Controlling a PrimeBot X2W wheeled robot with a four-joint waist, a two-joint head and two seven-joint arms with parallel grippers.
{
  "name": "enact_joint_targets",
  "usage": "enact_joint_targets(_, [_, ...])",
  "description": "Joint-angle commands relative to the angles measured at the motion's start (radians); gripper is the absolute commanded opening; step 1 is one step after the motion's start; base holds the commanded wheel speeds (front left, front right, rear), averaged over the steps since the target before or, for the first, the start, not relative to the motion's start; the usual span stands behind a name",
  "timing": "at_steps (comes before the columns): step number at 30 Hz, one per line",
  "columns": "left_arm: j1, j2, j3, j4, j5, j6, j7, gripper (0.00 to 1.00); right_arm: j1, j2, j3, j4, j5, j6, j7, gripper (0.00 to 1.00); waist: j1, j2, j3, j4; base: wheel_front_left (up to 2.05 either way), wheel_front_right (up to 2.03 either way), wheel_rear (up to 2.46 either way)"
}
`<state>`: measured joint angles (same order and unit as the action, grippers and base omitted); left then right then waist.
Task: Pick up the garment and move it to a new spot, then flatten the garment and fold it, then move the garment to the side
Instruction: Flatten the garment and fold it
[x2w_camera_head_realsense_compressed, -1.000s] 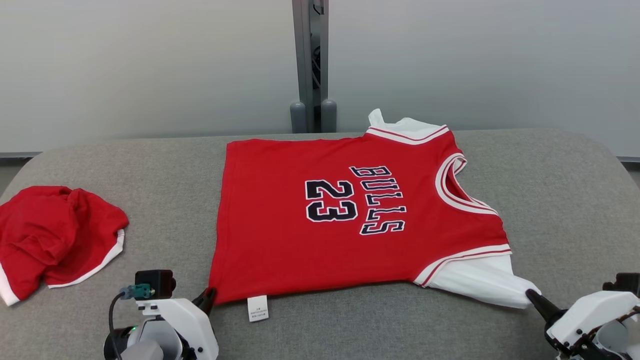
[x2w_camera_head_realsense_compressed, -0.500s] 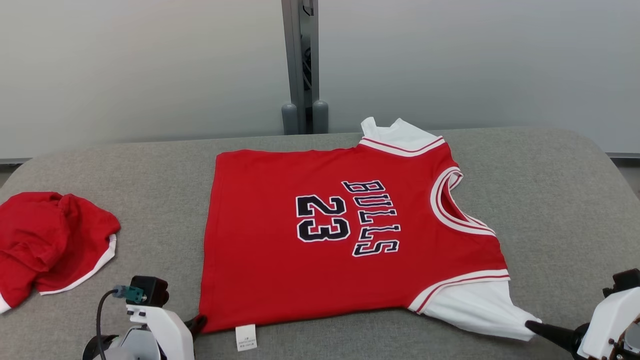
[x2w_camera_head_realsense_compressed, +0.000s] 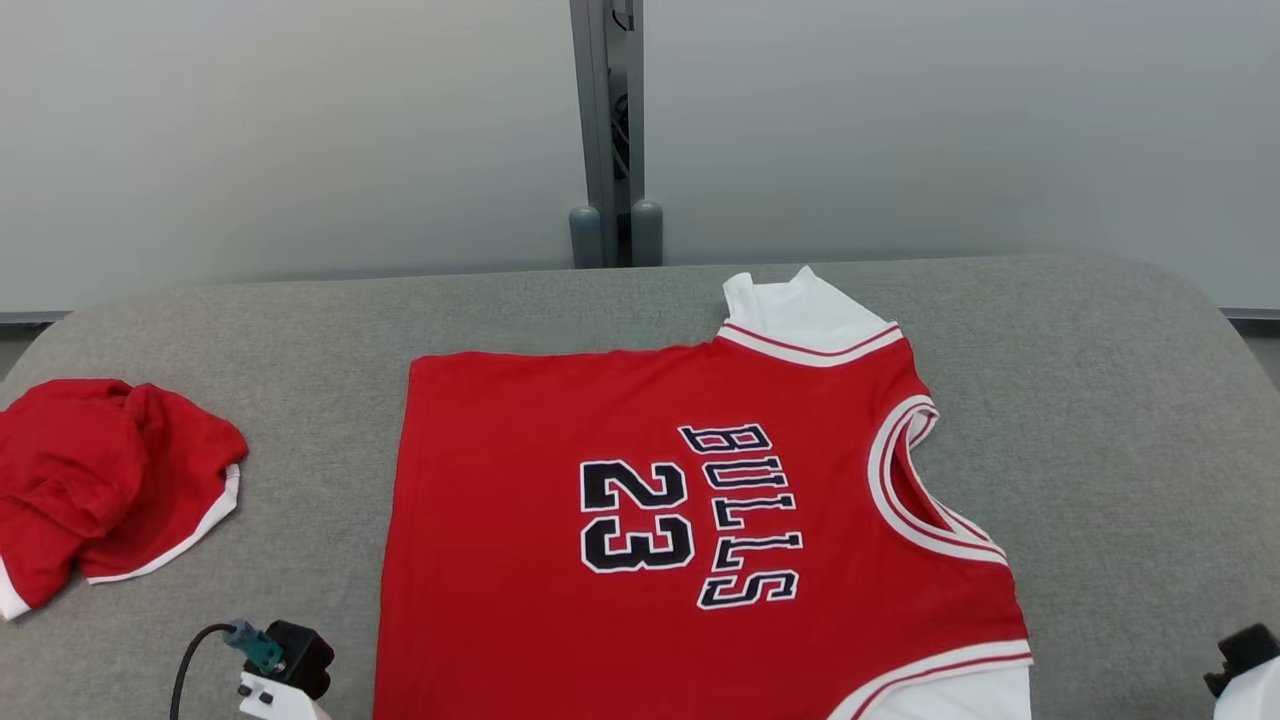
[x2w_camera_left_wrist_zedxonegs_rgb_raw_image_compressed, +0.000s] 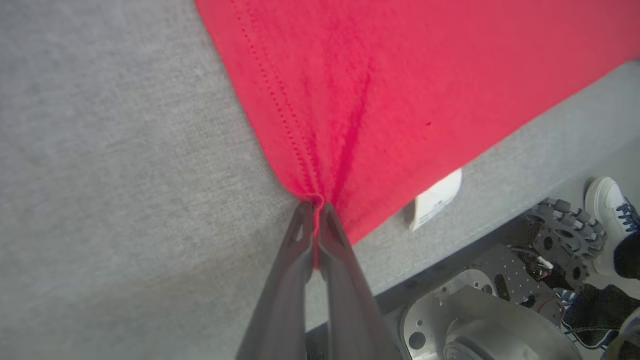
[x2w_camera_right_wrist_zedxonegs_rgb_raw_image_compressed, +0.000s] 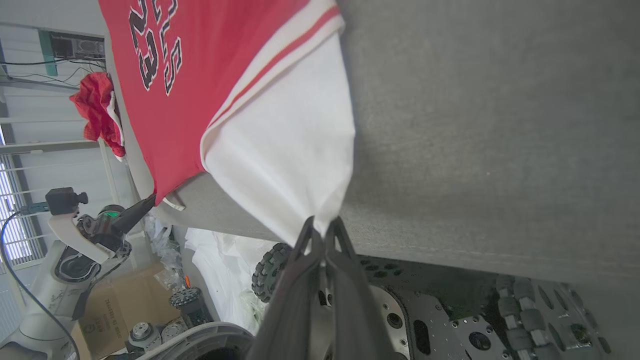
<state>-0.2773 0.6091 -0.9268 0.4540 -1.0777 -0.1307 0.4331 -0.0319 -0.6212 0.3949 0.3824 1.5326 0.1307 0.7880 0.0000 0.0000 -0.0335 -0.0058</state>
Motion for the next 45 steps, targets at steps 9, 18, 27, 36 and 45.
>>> enact_joint_targets(9, [0.045, 0.095, 0.010, -0.166, -0.048, 0.045, 0.077, 0.00, 0.052, -0.030, -0.031, -0.080, 0.017, 0.000, -0.005, 0.00, 0.0000, 0.0000, 0.002, 0.013, 0.00, 0.00, 0.00])
enact_joint_targets(18, [0.034, 0.095, 0.104, -0.247, -0.211, 0.071, 0.108, 0.00, -0.029, 0.016, -0.064, -0.085, 0.031, 0.000, -0.037, 0.00, 0.0000, 0.0000, 0.014, 0.023, 0.00, 0.00, 0.00])
enact_joint_targets(27, [-0.012, 0.049, 0.197, -0.267, -0.330, 0.098, 0.104, 0.00, -0.164, 0.073, -0.100, -0.012, 0.021, 0.000, -0.097, 0.00, 0.0000, 0.0000, 0.060, 0.035, 0.00, 0.00, 0.00])
enact_joint_targets(36, [-0.071, -0.044, 0.276, -0.194, -0.393, 0.130, 0.033, 0.00, -0.320, 0.140, -0.100, 0.106, -0.021, 0.000, -0.143, 0.00, 0.0000, 0.0000, 0.130, 0.040, 0.00, 0.00, 0.00])
enact_joint_targets(45, [-0.130, -0.122, 0.310, -0.066, -0.361, 0.130, -0.088, 0.00, -0.394, 0.171, -0.110, 0.202, -0.048, 0.000, -0.192, 0.00, 0.0000, 0.0000, 0.160, 0.055, 0.00, 0.00, 0.00])
